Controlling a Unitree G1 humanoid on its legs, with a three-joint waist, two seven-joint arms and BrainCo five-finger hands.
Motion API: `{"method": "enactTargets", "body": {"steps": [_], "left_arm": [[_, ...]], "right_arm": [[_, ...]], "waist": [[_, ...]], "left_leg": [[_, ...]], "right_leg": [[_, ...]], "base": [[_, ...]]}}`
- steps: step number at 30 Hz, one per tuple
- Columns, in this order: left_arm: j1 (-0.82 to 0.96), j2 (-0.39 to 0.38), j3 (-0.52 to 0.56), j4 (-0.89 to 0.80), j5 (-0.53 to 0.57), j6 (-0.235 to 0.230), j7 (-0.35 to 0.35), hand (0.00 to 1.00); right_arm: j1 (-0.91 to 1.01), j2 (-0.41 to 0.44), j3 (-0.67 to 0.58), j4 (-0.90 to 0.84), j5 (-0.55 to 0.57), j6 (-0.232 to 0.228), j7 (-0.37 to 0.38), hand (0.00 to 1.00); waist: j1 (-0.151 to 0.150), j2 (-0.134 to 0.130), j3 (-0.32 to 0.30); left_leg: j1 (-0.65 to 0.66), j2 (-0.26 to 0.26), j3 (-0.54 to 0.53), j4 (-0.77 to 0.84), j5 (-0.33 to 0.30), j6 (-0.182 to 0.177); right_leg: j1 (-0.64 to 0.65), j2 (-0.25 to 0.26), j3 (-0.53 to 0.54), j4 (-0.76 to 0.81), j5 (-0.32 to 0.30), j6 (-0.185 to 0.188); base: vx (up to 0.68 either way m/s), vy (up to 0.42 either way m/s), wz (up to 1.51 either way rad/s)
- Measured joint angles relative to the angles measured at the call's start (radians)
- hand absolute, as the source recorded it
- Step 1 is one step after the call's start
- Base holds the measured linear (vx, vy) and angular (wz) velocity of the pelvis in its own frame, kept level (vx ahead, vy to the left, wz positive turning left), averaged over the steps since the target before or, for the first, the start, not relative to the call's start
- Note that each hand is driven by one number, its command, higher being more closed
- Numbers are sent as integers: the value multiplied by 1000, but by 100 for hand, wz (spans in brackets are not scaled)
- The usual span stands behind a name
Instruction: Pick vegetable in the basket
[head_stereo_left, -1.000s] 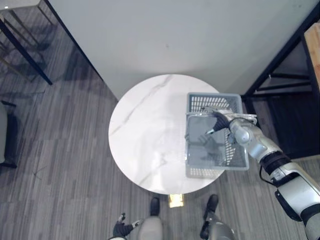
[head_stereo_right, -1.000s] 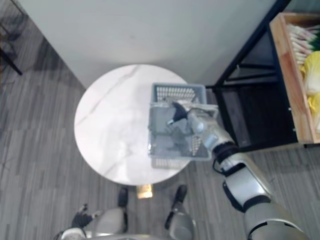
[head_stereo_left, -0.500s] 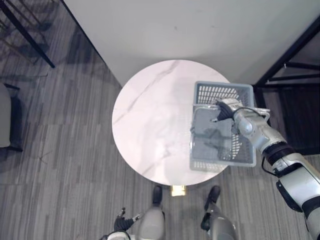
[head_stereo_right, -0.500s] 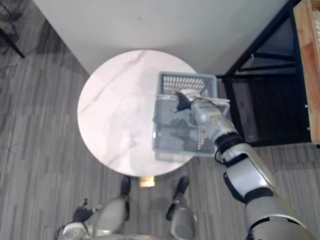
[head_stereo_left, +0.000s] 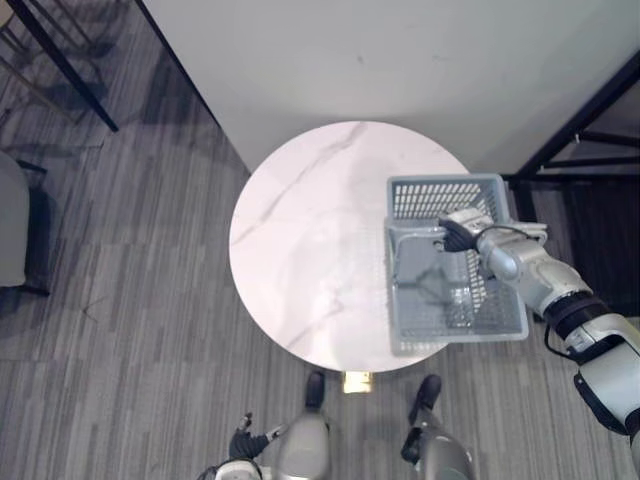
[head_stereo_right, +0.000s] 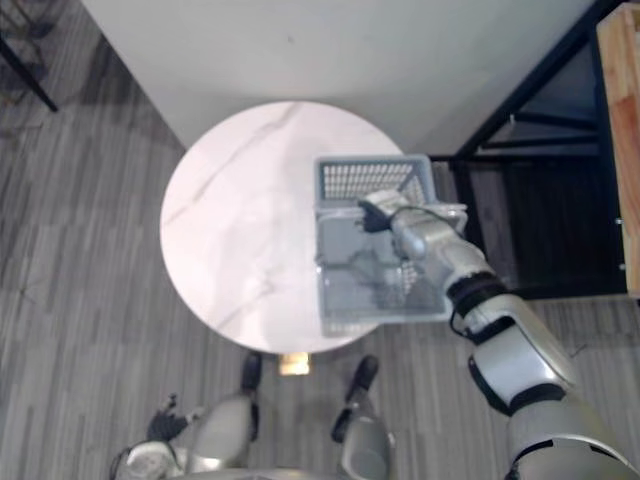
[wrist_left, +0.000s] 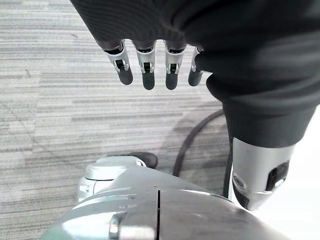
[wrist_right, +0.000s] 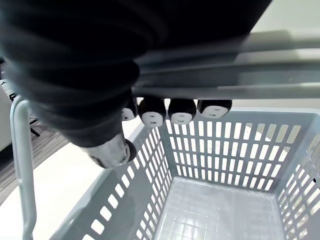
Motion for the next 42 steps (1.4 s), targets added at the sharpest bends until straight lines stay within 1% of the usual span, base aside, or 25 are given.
{"method": "enactTargets", "body": {"steps": [3, 6, 10, 13, 15, 16, 18, 20, 24, 27, 29, 32, 33, 35, 36, 40, 42], "left_arm": [[0, 3, -13, 0, 1, 0, -1, 0], [0, 9, -21, 0, 1, 0, -2, 0], [1, 21, -22, 3, 9, 3, -8, 0], [3, 33, -25, 4, 9, 12, -14, 0], [12, 46, -27, 5, 9, 14, -20, 0], [13, 47, -26, 4, 9, 15, -21, 0], [26, 47, -27, 9, 13, 19, -23, 0], [37, 48, -27, 14, 39, 22, -25, 0], [45, 48, -29, 19, 50, 23, -39, 0], [48, 48, -30, 38, 51, 24, -41, 0], [52, 47, -31, 45, 59, 25, -42, 0], [63, 46, -33, 45, 79, 33, -45, 0], [65, 46, -40, 49, 82, 36, -46, 0], [70, 45, -41, 53, 82, 36, -48, 0], [73, 44, -47, 53, 82, 37, -49, 0], [71, 44, -70, 53, 92, 37, -57, 0], [73, 45, -74, 53, 121, 39, -63, 0]], "right_arm": [[15, 0, 2, -3, 0, 0, 3, 100], [30, 0, 18, -8, 0, -2, 4, 100], [55, -8, 64, -41, -4, -15, 24, 100], [80, -43, 121, -117, -24, -24, 50, 100], [94, -77, 155, -182, -30, -45, 63, 100], [104, -89, 156, -203, -30, -50, 70, 100], [148, -132, 157, -288, -26, -70, 84, 100], [184, -169, 157, -333, -18, -86, 84, 100], [272, -255, 156, -444, -9, -98, 104, 100], [318, -292, 155, -462, 11, -111, 107, 100], [351, -319, 143, -472, 27, -126, 112, 100], [424, -352, 95, -482, 27, -136, 121, 100], [467, -370, 64, -481, 26, -139, 122, 100], [501, -396, 48, -481, 25, -142, 123, 100], [541, -413, 12, -480, 18, -143, 122, 100], [647, -429, -82, -470, 6, -144, 118, 100], [721, -429, -145, -468, 1, -144, 105, 100]], "waist": [[1, -3, -2], [1, -13, -8], [0, -35, -25], [-11, -51, -41], [-29, -72, -55], [-29, -77, -58], [-33, -88, -88], [-46, -91, -121], [-54, -90, -162], [-59, -87, -192], [-73, -83, -205], [-81, -74, -222], [-90, -67, -231], [-98, -58, -240], [-107, -49, -244], [-119, -35, -255], [-138, -31, -260]], "left_leg": [[9, 0, 3, 0, 0, 0], [12, 0, 7, 0, 0, 0], [27, 0, 23, -2, 0, 0], [32, 0, 26, -3, 0, 0], [37, -1, 32, -3, 0, 0], [42, -1, 40, -3, 0, 0], [64, -1, 61, -5, -1, 0], [72, -1, 76, -7, -2, 1], [101, 9, 109, -10, -13, -3], [103, 17, 127, -4, -17, -7], [107, 25, 137, 0, -30, -12], [117, 34, 160, 0, -33, -17], [119, 38, 166, 1, -37, -17], [130, 39, 179, -1, -39, -18], [138, 40, 189, 1, -42, -19], [171, 43, 216, -1, -51, -22], [199, 49, 229, 1, -64, -23]], "right_leg": [[8, 0, 2, 0, 0, 0], [8, 0, 7, 0, 0, 0], [11, 0, 25, -2, 2, 2], [15, 0, 29, -5, 3, 4], [22, 2, 33, -18, 13, 4], [23, 2, 40, -18, 13, 5], [27, 2, 66, -18, 15, 6], [26, 3, 79, -18, 16, 7], [26, 17, 121, -18, 21, 5], [20, 25, 139, -18, 20, 5], [20, 32, 150, -18, 12, 6], [20, 44, 171, -18, 13, 6], [20, 49, 178, -18, 13, 6], [20, 53, 188, -18, 15, 3], [21, 55, 200, -18, 17, 0], [31, 62, 222, -18, 18, 1], [52, 70, 232, -18, 18, 1]], "base": [[-10, 0, -2], [-20, 0, -5], [-2, 3, -10], [2, 1, -3], [1, 1, -7], [-5, 3, -24], [-7, 2, -29], [-9, -1, -22], [-45, -13, -28], [-62, -29, -23], [-60, -41, -17], [-14, -35, -21], [-11, -17, -20], [22, -13, -20], [46, -8, -21], [51, 0, -20], [25, -2, -18]]}}
